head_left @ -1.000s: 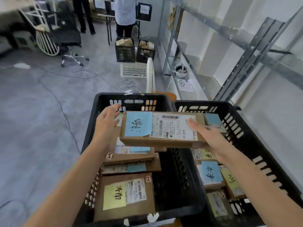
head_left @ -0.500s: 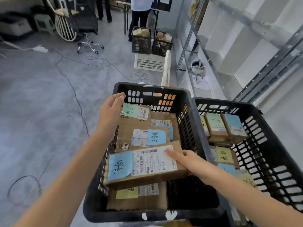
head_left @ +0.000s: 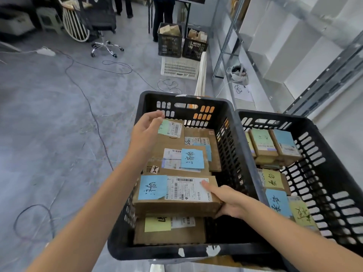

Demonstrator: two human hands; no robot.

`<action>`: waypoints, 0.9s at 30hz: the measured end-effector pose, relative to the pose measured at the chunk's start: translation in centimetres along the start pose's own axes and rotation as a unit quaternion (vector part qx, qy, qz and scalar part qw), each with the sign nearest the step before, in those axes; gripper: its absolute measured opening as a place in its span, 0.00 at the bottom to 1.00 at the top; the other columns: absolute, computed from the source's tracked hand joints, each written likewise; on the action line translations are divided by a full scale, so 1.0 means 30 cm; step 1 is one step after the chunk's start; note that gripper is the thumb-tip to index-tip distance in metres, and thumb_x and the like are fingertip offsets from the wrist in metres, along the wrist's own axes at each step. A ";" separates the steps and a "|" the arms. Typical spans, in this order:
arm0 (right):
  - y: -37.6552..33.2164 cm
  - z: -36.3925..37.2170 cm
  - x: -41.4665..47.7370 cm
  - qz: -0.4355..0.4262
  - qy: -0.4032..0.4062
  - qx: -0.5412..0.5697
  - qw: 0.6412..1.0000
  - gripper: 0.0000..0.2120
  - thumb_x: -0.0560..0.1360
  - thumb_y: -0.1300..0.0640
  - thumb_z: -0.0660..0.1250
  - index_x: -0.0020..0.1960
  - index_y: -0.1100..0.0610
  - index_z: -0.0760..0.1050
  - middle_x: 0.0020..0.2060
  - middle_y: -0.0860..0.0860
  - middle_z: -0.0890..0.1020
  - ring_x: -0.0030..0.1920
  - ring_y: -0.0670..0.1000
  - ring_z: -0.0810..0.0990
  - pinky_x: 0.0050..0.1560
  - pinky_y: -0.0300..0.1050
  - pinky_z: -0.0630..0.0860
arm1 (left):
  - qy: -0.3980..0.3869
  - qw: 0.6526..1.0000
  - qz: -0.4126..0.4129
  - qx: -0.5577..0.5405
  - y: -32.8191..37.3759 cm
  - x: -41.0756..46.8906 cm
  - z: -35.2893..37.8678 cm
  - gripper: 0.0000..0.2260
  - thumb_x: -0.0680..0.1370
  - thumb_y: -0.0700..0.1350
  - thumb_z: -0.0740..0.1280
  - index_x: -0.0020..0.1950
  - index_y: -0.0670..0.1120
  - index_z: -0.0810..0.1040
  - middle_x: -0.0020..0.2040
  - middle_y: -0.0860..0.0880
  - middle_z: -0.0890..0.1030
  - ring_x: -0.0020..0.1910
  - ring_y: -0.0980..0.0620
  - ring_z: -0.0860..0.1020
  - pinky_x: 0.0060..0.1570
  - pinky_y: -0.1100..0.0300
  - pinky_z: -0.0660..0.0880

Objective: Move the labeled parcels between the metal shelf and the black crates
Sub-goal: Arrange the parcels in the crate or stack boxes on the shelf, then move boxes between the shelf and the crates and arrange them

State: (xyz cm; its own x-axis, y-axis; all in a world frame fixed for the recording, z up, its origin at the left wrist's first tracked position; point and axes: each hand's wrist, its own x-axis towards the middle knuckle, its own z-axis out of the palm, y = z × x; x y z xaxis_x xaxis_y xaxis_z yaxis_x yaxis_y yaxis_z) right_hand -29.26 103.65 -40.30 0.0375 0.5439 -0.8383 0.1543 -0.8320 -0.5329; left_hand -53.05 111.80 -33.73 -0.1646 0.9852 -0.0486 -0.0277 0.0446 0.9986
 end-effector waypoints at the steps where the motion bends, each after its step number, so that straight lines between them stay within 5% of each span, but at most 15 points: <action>1: 0.001 0.001 0.006 0.001 0.003 0.002 1.000 0.25 0.77 0.45 0.71 0.65 0.62 0.76 0.55 0.59 0.85 0.58 0.60 0.82 0.63 0.69 0.73 | -0.003 1.000 -0.002 -0.001 -0.004 -0.004 0.001 0.11 0.81 0.46 0.63 0.61 0.52 0.79 0.58 0.58 0.81 0.52 0.67 0.79 0.42 0.75 0.73; 5: 0.006 -0.011 0.016 -0.016 -0.002 -0.006 1.000 0.21 0.79 0.49 0.69 0.67 0.60 0.74 0.56 0.56 0.85 0.58 0.57 0.83 0.63 0.60 0.77 | -0.005 1.000 -0.005 0.019 -0.014 -0.022 0.006 0.10 0.81 0.47 0.63 0.60 0.52 0.79 0.54 0.58 0.81 0.45 0.72 0.79 0.35 0.74 0.75; 8: 0.004 -0.014 0.000 -0.053 0.009 -0.070 0.996 0.21 0.81 0.48 0.65 0.68 0.61 0.74 0.56 0.54 0.84 0.57 0.52 0.82 0.60 0.49 0.76 | -0.010 0.999 -0.011 0.036 -0.013 -0.042 0.032 0.09 0.81 0.49 0.62 0.59 0.56 0.79 0.53 0.60 0.81 0.47 0.68 0.80 0.40 0.68 0.76; 10: -0.002 -0.020 -0.026 -0.079 0.051 -0.146 0.985 0.27 0.81 0.43 0.62 0.72 0.61 0.70 0.63 0.54 0.80 0.62 0.53 0.78 0.66 0.50 0.72 | -0.019 0.999 -0.002 0.035 -0.015 -0.066 0.063 0.10 0.81 0.47 0.62 0.59 0.55 0.80 0.55 0.60 0.81 0.53 0.64 0.79 0.48 0.66 0.74; 12: -0.016 -0.030 -0.065 -0.119 0.092 -0.216 0.965 0.30 0.81 0.40 0.59 0.75 0.60 0.67 0.71 0.53 0.74 0.70 0.55 0.72 0.71 0.50 0.68 | -0.042 0.999 0.007 0.034 -0.015 -0.099 0.098 0.10 0.81 0.45 0.62 0.58 0.53 0.80 0.55 0.60 0.81 0.57 0.62 0.78 0.52 0.64 0.73; 15: -0.055 -0.085 -0.153 -0.230 0.148 -0.241 0.931 0.17 0.82 0.43 0.59 0.60 0.54 0.76 0.63 0.47 0.80 0.62 0.48 0.77 0.60 0.43 0.70 | -0.086 0.994 0.029 0.062 0.002 -0.149 0.162 0.10 0.81 0.44 0.62 0.58 0.53 0.80 0.55 0.60 0.81 0.55 0.66 0.76 0.49 0.68 0.71; 21: -0.080 -0.272 -0.405 -0.381 0.279 -0.253 0.844 0.25 0.83 0.42 0.55 0.76 0.52 0.66 0.73 0.48 0.71 0.70 0.47 0.71 0.64 0.39 0.64 | -0.192 0.958 0.126 0.172 0.117 -0.269 0.340 0.12 0.82 0.46 0.63 0.65 0.53 0.76 0.56 0.59 0.79 0.42 0.71 0.76 0.40 0.74 0.72; 24: -0.028 -0.379 -0.548 -0.398 0.343 -0.277 0.804 0.27 0.83 0.40 0.53 0.76 0.53 0.66 0.73 0.49 0.71 0.69 0.46 0.70 0.64 0.42 0.65 | -0.241 0.920 0.214 0.225 0.193 -0.366 0.452 0.15 0.82 0.45 0.64 0.69 0.51 0.72 0.70 0.54 0.72 0.66 0.59 0.70 0.68 0.59 0.66; 27: 0.050 -0.491 -0.698 -0.395 0.414 -0.276 0.772 0.26 0.83 0.41 0.55 0.76 0.52 0.65 0.73 0.50 0.71 0.72 0.49 0.69 0.70 0.47 0.66 | -0.294 0.872 0.295 0.255 0.267 -0.477 0.575 0.19 0.81 0.43 0.64 0.73 0.48 0.69 0.76 0.52 0.65 0.77 0.57 0.55 0.73 0.65 0.49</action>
State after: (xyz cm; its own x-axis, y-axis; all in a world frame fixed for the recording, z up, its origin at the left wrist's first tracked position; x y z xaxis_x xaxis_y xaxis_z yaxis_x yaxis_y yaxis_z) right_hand -15.28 92.62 -21.87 0.2998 0.9313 0.2069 0.8413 -0.1558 -0.5176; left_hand -33.90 100.92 -24.69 0.5371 0.7691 0.3466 0.3576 -0.5797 0.7322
